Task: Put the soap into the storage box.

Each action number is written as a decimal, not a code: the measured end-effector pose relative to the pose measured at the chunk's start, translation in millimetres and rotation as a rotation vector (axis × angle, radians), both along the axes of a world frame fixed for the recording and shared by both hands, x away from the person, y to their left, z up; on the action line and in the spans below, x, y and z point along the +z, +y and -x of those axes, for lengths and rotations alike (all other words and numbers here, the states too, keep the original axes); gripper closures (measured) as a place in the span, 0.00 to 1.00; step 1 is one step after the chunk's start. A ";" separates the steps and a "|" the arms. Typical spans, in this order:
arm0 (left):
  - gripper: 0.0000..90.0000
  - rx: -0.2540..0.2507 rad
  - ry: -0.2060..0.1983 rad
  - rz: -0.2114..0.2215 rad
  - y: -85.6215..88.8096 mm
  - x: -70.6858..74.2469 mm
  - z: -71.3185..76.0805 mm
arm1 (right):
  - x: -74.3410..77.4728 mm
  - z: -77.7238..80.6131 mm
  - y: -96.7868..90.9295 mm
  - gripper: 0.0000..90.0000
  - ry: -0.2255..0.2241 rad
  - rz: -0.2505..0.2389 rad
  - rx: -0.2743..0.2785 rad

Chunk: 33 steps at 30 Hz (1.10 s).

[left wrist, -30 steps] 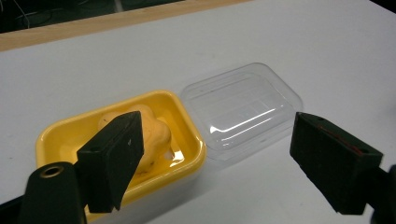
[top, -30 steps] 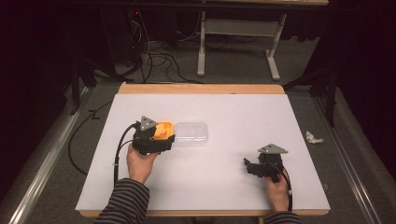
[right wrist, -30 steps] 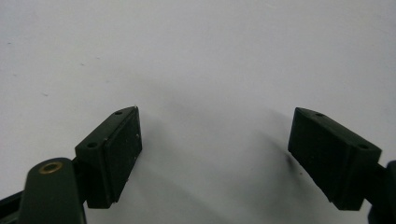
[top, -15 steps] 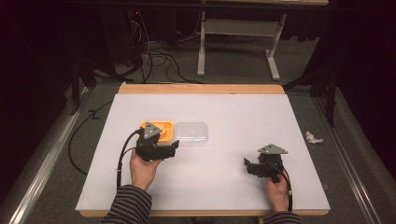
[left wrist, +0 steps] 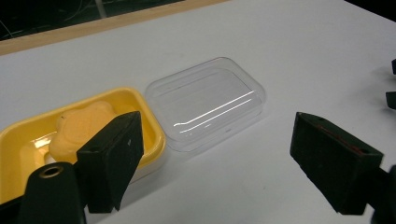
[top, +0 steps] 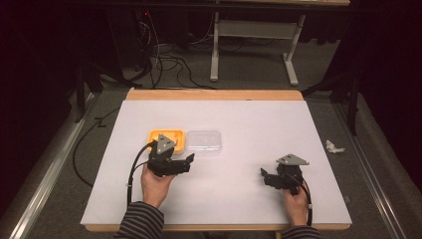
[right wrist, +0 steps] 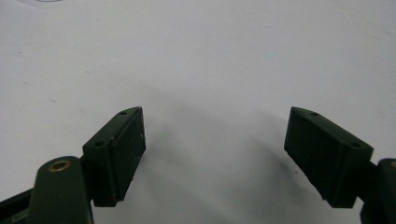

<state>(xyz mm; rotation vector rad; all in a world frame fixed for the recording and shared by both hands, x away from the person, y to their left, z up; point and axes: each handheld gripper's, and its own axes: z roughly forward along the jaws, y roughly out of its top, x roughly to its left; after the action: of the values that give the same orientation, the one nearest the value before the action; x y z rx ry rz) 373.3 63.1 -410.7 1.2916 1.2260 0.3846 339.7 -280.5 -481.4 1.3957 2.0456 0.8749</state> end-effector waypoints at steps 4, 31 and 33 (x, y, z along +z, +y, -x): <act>0.20 -0.011 -0.005 -0.006 -2.2 -0.2 4.3 | 0.6 1.1 -1.4 0.23 -0.008 -0.009 0.005; 0.20 -0.066 -0.028 -0.044 -23.5 -11.0 26.8 | 1.2 2.8 -3.3 0.24 -0.022 -0.035 0.006; 0.20 -0.067 -0.023 -0.037 -24.3 -13.4 27.6 | 1.2 2.9 -3.6 0.24 -0.023 -0.037 0.003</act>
<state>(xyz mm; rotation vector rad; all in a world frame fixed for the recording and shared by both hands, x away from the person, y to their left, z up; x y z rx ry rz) 345.8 38.7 -424.1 1.3530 1.1581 0.3750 336.9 -284.2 -480.2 1.3965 2.0246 0.9306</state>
